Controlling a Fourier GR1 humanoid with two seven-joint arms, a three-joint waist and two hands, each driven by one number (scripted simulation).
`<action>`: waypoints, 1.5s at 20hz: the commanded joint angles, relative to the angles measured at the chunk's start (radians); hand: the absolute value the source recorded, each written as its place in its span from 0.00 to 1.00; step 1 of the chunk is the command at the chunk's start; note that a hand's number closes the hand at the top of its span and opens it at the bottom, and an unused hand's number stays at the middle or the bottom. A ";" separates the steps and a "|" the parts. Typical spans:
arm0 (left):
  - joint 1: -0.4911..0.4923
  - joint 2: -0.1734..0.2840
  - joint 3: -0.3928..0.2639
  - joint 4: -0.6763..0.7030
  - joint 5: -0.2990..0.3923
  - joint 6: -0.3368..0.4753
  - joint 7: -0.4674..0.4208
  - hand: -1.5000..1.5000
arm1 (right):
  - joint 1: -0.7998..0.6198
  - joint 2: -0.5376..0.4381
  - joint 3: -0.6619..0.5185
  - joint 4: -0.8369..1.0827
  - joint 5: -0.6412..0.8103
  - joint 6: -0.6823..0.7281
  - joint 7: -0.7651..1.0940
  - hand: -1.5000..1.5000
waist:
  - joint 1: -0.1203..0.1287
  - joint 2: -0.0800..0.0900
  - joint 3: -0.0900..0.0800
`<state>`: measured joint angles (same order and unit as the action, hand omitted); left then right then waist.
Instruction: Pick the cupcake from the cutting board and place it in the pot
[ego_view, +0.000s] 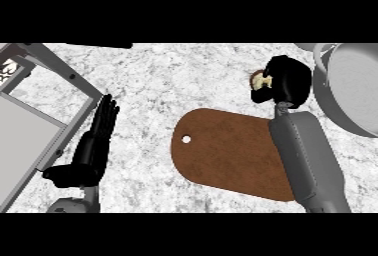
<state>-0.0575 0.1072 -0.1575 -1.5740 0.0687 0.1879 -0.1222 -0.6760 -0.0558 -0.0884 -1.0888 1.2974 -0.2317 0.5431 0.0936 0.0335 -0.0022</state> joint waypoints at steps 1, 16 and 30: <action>-0.047 -0.013 -0.009 0.010 -0.002 0.001 0.023 0.50 | -0.184 -0.021 -0.039 0.145 0.133 -0.125 0.150 1.00 | 0.009 0.003 0.002; -0.012 0.002 0.029 0.009 -0.008 0.016 0.024 0.50 | -0.518 -0.032 -0.076 0.508 0.508 -0.296 0.662 1.00 | -0.041 -0.017 0.002; 0.061 0.023 0.079 0.027 0.025 -0.029 -0.055 0.50 | -0.422 -0.183 -0.230 0.520 0.455 -0.370 0.550 1.00 | -0.083 -0.032 0.002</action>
<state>-0.0250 0.0990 -0.1191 -1.5592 0.0656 0.1958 -0.1368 -1.1304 -0.2199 -0.2897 -0.5404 1.7778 -0.5654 1.0308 0.0254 0.0086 0.0001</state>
